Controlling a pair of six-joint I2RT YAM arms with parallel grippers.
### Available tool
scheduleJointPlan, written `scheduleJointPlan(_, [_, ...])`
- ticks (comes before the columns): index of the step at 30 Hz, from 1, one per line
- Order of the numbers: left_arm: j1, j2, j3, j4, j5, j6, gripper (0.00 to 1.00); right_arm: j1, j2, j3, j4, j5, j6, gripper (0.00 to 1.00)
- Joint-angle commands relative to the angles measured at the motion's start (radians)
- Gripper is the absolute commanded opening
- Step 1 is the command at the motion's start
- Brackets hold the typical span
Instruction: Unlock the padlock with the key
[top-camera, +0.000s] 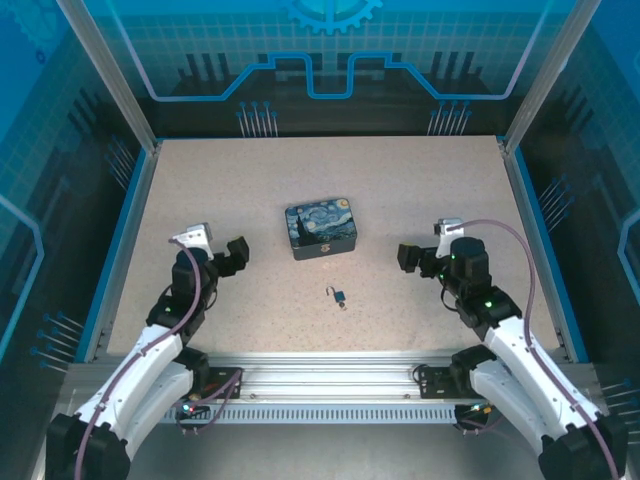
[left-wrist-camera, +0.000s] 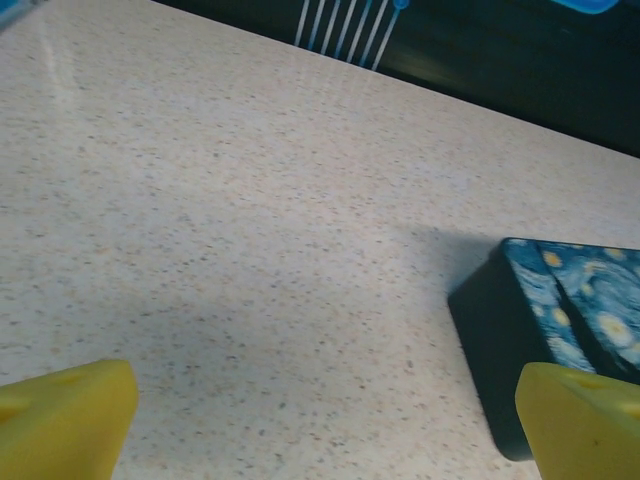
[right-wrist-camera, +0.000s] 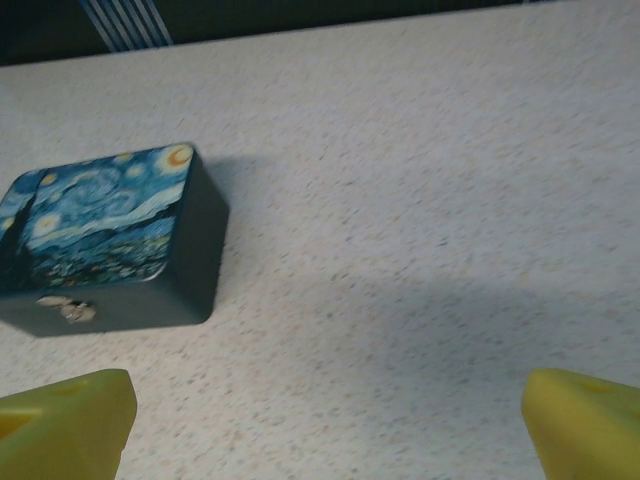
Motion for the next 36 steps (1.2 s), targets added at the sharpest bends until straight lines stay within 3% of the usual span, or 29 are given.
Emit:
scheduleJointPlan(1, [0.017,-0.013,-0.028,0.085,-0.110,0.046,0.99,-0.040,-0.069,-0.064,0.090,0.079,-0.078,1.00])
scheduleJointPlan(8, [0.033,0.032,-0.075,0.224,-0.146,0.091,0.99,-0.097,-0.188,-0.248,0.314,0.167,-0.120,1.00])
scheduleJointPlan(13, [0.044,0.110,-0.077,0.301,-0.164,0.167,0.99,-0.149,-0.142,-0.266,0.336,0.174,-0.142,1.00])
scheduleJointPlan(19, [0.100,0.259,-0.097,0.412,-0.150,0.214,0.99,-0.211,0.019,-0.318,0.553,0.160,-0.141,1.00])
scheduleJointPlan(30, [0.147,0.525,-0.100,0.765,0.038,0.304,0.99,-0.273,0.456,-0.298,1.000,0.059,-0.146,1.00])
scheduleJointPlan(36, [0.172,0.614,-0.050,0.804,0.065,0.339,0.99,-0.272,0.661,-0.254,1.161,0.039,-0.211,1.00])
